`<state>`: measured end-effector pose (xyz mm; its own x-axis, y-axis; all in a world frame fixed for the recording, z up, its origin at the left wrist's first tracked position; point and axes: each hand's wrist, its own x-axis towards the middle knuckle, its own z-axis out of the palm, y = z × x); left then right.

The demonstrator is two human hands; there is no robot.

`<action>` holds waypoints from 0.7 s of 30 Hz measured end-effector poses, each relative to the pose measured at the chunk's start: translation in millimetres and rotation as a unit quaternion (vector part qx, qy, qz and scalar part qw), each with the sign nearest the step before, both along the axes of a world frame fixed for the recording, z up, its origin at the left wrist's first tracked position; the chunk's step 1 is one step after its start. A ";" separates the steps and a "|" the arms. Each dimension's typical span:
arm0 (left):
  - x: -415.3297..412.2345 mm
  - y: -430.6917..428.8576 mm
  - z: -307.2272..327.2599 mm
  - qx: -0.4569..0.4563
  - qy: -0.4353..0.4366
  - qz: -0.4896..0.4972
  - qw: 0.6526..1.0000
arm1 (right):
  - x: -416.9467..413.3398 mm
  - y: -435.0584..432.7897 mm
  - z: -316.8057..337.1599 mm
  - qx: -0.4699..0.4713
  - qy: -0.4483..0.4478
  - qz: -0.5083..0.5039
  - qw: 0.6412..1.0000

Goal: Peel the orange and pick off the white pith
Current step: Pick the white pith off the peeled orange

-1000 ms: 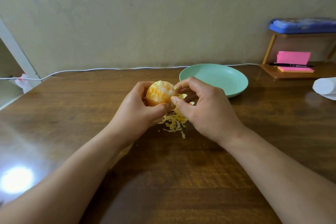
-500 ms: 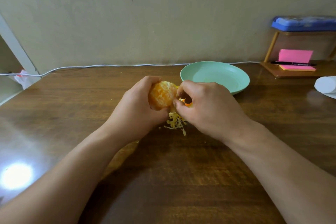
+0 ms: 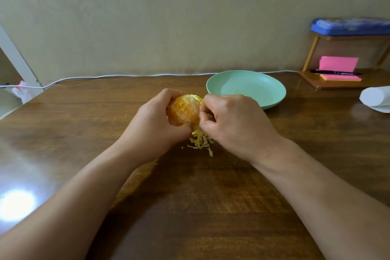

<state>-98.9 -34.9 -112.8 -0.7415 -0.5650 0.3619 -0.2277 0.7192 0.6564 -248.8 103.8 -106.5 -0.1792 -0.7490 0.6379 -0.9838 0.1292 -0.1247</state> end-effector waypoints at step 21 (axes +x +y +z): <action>-0.7 2.8 0.2 -0.046 -0.025 0.002 0.999 | -4.0 6.8 1.6 0.067 -0.035 0.017 0.997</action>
<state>-99.7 -32.1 -112.5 -0.7576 -0.5344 0.3748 -0.2620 0.7749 0.5752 -252.8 110.6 -104.9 -0.1939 -0.8328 0.5185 -0.9771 0.1169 -0.1777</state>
